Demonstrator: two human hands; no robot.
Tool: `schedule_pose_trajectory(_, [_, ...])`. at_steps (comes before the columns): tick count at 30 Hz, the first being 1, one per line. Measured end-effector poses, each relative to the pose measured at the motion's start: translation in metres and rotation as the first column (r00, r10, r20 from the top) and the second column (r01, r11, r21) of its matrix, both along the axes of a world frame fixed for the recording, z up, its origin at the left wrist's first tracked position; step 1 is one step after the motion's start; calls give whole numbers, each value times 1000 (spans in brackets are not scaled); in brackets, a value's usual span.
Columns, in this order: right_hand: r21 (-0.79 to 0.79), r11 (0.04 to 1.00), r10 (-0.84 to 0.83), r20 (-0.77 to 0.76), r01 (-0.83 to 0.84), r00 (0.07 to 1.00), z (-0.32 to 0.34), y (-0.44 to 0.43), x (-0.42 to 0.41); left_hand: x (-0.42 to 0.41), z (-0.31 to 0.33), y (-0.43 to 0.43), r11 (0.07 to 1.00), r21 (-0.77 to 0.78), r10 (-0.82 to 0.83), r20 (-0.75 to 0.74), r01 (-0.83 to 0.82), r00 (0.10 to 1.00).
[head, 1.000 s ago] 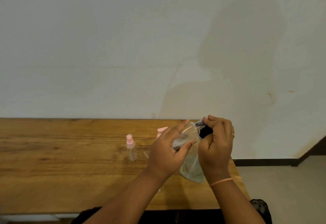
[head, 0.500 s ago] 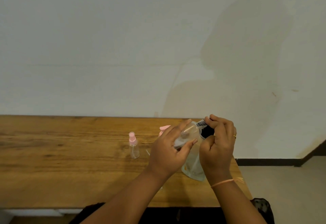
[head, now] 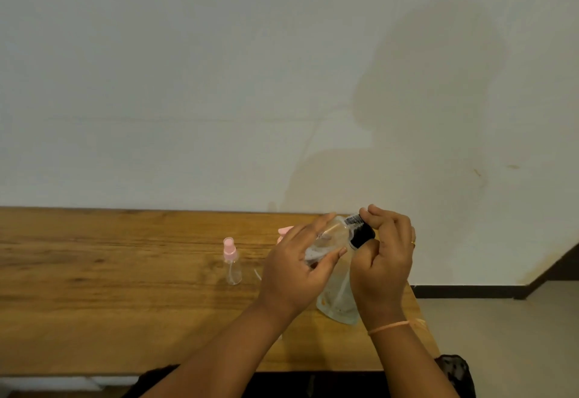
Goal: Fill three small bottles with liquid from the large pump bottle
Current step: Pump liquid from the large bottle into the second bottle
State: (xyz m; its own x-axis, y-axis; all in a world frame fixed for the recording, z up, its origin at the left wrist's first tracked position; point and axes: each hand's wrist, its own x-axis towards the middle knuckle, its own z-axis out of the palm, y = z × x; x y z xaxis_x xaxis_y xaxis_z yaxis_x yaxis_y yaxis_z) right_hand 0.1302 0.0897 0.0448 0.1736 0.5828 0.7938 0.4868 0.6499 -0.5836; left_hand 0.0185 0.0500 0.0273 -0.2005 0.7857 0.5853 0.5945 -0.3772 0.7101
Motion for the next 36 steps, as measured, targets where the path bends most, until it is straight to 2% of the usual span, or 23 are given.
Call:
schedule_pose_trajectory(4, [-4, 1000, 9, 33, -9, 999, -8, 5, 1, -1, -5, -1, 999, -31, -14, 19, 14, 1000])
schedule_pose_trajectory(13, [66, 998, -3, 13, 2, 1000, 11, 2, 2, -3, 0, -1, 1000, 10, 5, -1, -5, 1000])
schedule_pose_trajectory(20, [80, 997, -18, 41, 15, 999, -7, 14, 2, -3, -5, 0, 999, -43, -6, 1, 6, 1000])
schedule_pose_trajectory(26, [45, 999, 27, -2, -27, 1000, 2, 3, 0, -1, -2, -1, 1000, -11, -11, 27, 11, 1000])
schedule_pose_trajectory(31, [57, 998, 0, -19, 1, 1000, 13, 1, 0, -1, 4, -2, 1000, 2, 3, 12, -3, 1000])
schedule_pose_trajectory(36, [84, 996, -6, 4, 6, 1000, -3, 9, 1, -2, 0, -2, 996, -77, -37, 28, 39, 999])
